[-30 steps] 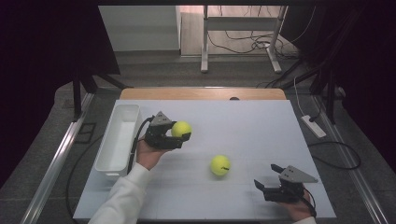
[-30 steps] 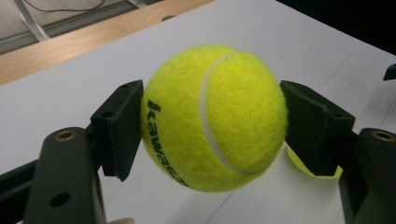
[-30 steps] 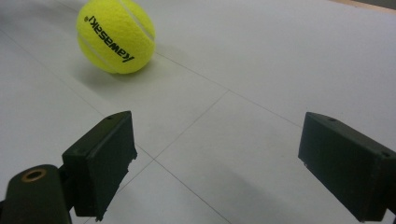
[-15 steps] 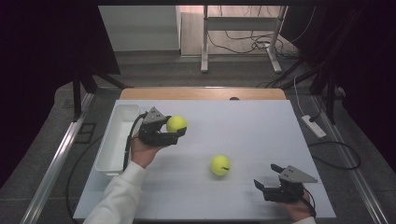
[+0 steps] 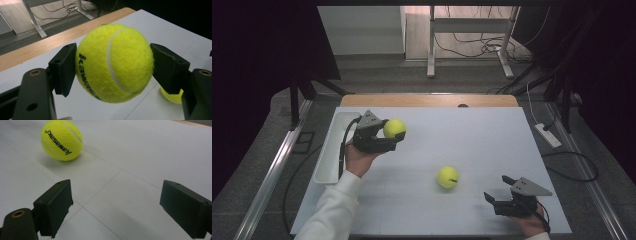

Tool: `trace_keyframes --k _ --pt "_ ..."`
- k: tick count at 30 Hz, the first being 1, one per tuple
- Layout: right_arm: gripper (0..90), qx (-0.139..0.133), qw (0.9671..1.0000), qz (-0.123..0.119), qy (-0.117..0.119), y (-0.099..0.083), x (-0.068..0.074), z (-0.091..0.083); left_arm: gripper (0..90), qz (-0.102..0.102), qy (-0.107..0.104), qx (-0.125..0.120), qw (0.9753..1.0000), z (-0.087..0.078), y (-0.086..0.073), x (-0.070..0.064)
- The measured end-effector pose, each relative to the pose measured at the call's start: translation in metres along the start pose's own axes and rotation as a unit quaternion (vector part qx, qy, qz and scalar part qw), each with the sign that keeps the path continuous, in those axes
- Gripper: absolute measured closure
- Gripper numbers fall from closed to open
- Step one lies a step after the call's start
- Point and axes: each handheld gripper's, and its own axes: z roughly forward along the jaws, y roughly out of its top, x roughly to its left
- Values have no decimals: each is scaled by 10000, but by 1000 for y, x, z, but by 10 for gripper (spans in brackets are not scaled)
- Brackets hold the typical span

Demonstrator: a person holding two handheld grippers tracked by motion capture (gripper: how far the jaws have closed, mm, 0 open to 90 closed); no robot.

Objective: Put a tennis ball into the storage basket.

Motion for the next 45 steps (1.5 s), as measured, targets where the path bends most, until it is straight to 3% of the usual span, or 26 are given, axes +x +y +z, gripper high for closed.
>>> trace_keyframes --k 12,36,45 --pt "106 -22 10000 -11 -36 0 0 -1 267 -76 281 -93 9995 -5 -1 9" --pt "106 -11 10000 -15 -56 0 -1 0 267 -283 438 -66 9986 -15 -3 30" --pt "106 -4 10000 -14 -59 0 -1 0 267 -365 594 -32 9976 -18 -3 40"
